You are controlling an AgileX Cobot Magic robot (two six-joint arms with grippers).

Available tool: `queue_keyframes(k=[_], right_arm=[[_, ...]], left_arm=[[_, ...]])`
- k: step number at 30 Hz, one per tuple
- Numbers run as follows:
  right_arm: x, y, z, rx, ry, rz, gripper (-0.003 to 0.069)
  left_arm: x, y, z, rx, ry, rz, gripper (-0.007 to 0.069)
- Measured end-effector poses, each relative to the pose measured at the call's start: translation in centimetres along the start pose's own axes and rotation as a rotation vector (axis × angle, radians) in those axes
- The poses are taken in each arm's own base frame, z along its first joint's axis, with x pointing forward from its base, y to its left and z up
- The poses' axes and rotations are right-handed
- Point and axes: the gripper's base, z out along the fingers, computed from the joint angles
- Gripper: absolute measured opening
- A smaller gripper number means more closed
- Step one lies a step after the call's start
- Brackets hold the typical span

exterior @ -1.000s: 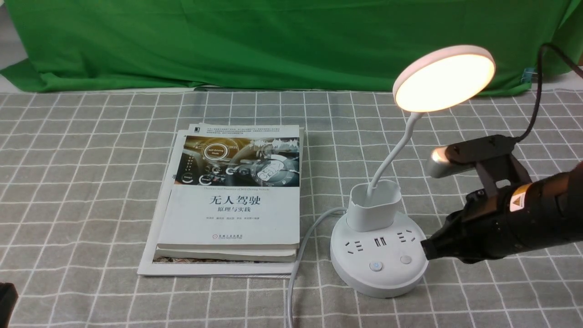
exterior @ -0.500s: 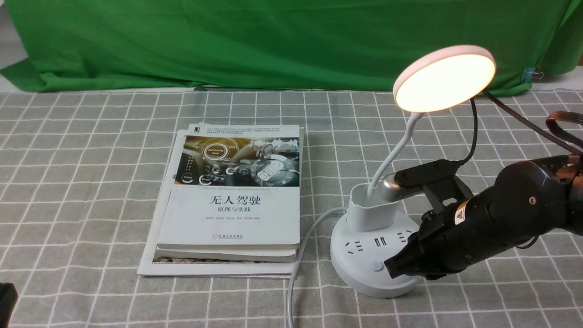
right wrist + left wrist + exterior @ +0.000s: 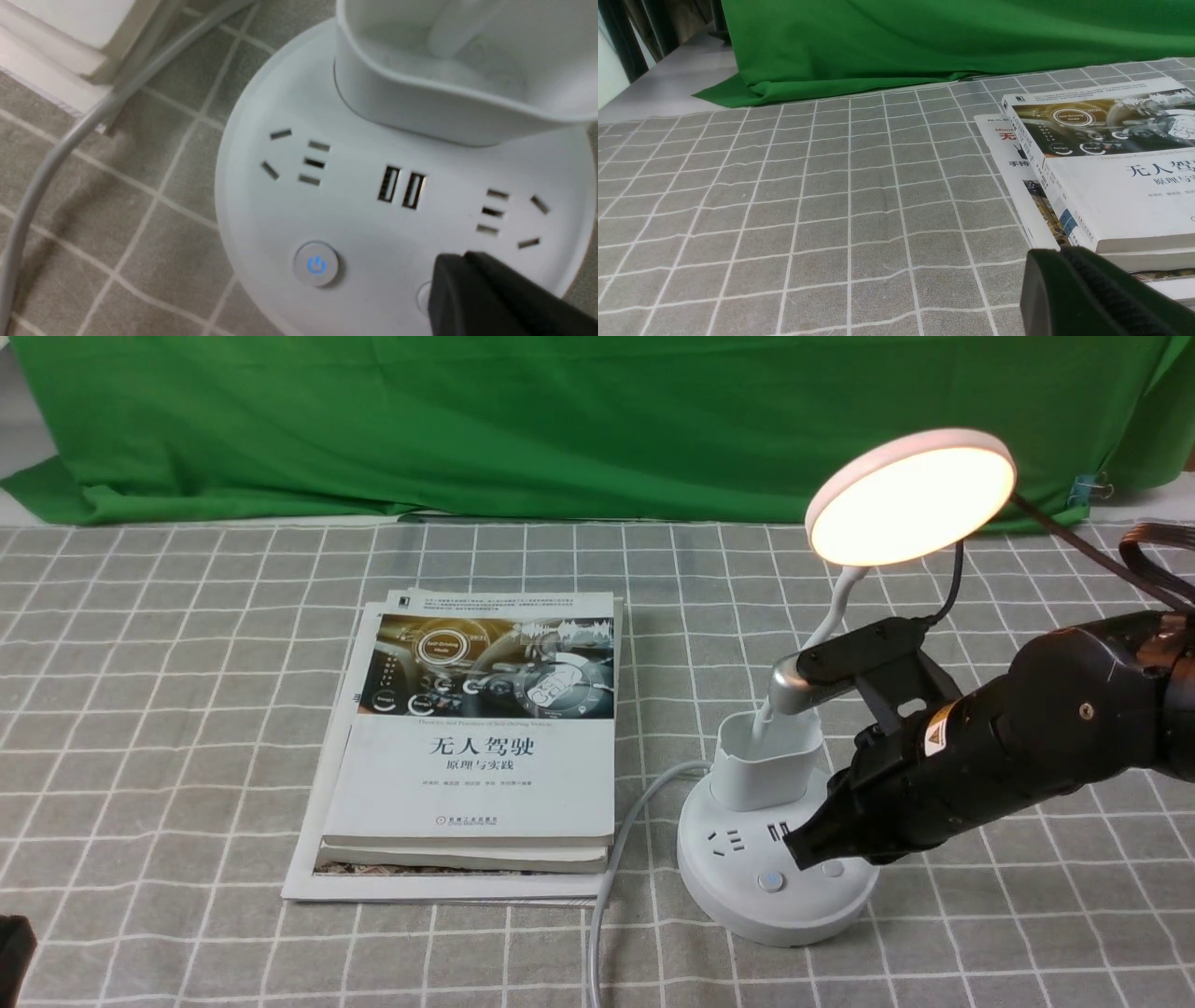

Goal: Turn off the desk lamp on the grey coffee tablecloth by hand.
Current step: 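Press the power button on the lamp base to turn the lamp off with the right gripper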

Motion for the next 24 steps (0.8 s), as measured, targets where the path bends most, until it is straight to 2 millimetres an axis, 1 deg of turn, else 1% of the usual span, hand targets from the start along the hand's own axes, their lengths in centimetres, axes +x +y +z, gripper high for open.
queue_keyframes(k=[2,6,9,16,21,24], right_arm=[[0.1,0.0,0.4,-0.001,0.013,-0.003,0.0027],[0.4,-0.1,2.0,-0.002,0.063,-0.002,0.0027],[0.3,-0.2,2.2,-0.002,0.069,-0.001,0.0027],[0.0,-0.1,1.3,-0.002,0.050,0.005,0.0025],[-0.4,0.0,-0.4,0.000,-0.005,0.012,0.0025],[-0.5,0.0,-0.6,0.001,-0.010,0.011,0.0025]], left_arm=[[0.0,0.0,0.0,0.000,0.000,0.000,0.0001],[0.0,0.0,0.0,0.000,0.000,0.000,0.0001],[0.0,0.0,0.0,0.000,0.000,0.000,0.0001],[0.0,0.0,0.0,0.000,0.000,0.000,0.0001],[0.0,0.0,0.0,0.000,0.000,0.000,0.0001],[0.0,0.0,0.0,0.000,0.000,0.000,0.0001]])
